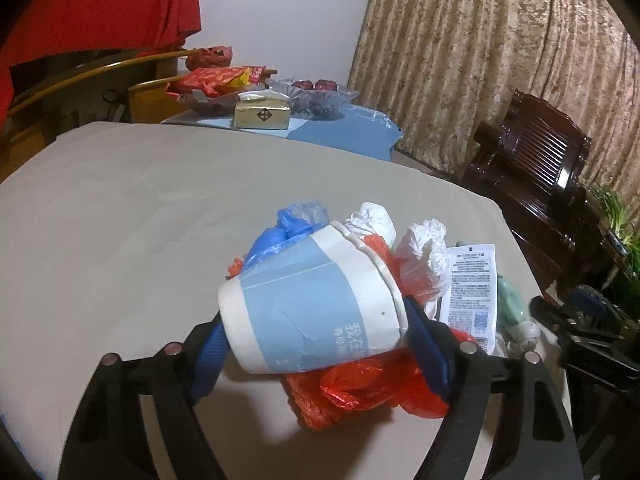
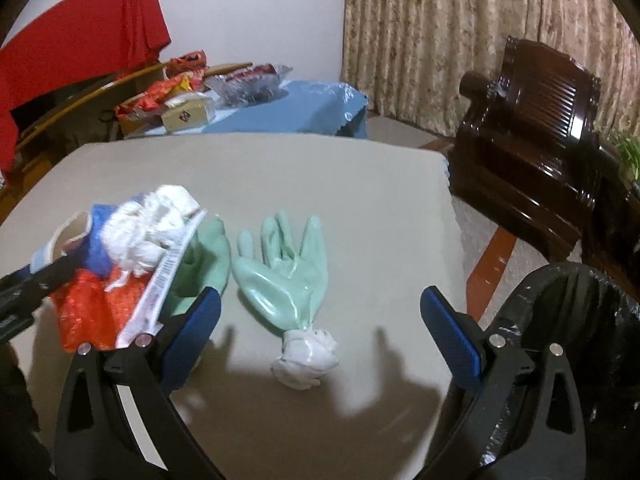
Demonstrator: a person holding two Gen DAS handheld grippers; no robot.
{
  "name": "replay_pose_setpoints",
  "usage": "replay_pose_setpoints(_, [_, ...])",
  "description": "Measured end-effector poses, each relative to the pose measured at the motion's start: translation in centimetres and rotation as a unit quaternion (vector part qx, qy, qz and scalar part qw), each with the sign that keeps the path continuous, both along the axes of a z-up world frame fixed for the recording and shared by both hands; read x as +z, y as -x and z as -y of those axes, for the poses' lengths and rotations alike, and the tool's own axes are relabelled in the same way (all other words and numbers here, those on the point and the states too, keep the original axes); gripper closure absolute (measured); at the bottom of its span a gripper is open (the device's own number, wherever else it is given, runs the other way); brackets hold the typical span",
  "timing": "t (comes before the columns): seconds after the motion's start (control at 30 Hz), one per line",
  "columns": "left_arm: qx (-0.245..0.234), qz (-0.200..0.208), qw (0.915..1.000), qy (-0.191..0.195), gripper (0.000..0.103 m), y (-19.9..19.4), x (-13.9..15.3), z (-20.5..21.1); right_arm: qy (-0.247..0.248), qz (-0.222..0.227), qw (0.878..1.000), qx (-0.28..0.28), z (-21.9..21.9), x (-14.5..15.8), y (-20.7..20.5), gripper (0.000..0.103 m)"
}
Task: Collect trash
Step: 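Grasp the mint-green gloves with the right tool while the left tool carries the cup to the bin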
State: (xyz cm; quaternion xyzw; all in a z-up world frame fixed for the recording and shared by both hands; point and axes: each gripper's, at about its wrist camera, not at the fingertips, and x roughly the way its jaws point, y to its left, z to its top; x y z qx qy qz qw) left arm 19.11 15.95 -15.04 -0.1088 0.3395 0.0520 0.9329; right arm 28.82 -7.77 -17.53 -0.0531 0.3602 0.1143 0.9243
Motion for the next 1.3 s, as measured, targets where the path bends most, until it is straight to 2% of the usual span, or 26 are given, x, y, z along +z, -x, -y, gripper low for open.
replay_pose_setpoints(0.1, [-0.003, 0.002, 1.0, 0.006, 0.024, -0.1, -0.1, -0.1, 0.001, -0.014, 1.0, -0.001, -0.3, -1.0, -0.8, 0.006])
replay_pose_setpoints(0.3, [-0.005, -0.012, 0.9998, 0.017, 0.023, -0.8, -0.7, -0.5, -0.006, -0.054, 0.999, 0.005, -0.7, -2.9, -2.5, 0.022])
replay_pose_setpoints(0.4, [-0.003, -0.008, 0.9997, 0.022, 0.025, -0.7, -0.7, -0.6, -0.016, -0.072, 0.997, 0.022, -1.1, -3.3, -2.9, 0.042])
replay_pose_setpoints(0.43, [-0.003, -0.007, 0.9998, 0.021, 0.027, -0.6, -0.6, -0.6, -0.025, -0.08, 0.996, 0.035, -1.2, -3.4, -2.9, 0.057])
replay_pose_setpoints(0.57, [-0.006, 0.005, 0.9999, 0.014, 0.028, -0.1, 0.1, -0.2, -0.035, -0.077, 0.995, 0.043, -1.3, -2.8, -2.7, 0.071])
replay_pose_setpoints(0.8, [-0.011, 0.029, 0.9994, 0.016, 0.028, 1.7, 2.6, 0.0, -0.054, -0.058, 0.996, 0.035, -0.2, -0.6, -1.4, 0.077])
replay_pose_setpoints(0.93, [-0.019, 0.04, 0.999, 0.001, 0.028, 2.7, 3.8, 0.6, -0.066, -0.049, 0.996, 0.031, 0.3, 0.6, -0.5, 0.079])
replay_pose_setpoints(1.3, [-0.033, 0.044, 0.9985, -0.003, 0.028, 4.1, 5.0, 1.8, -0.089, -0.033, 0.995, 0.042, 1.5, 3.5, 3.0, 0.08])
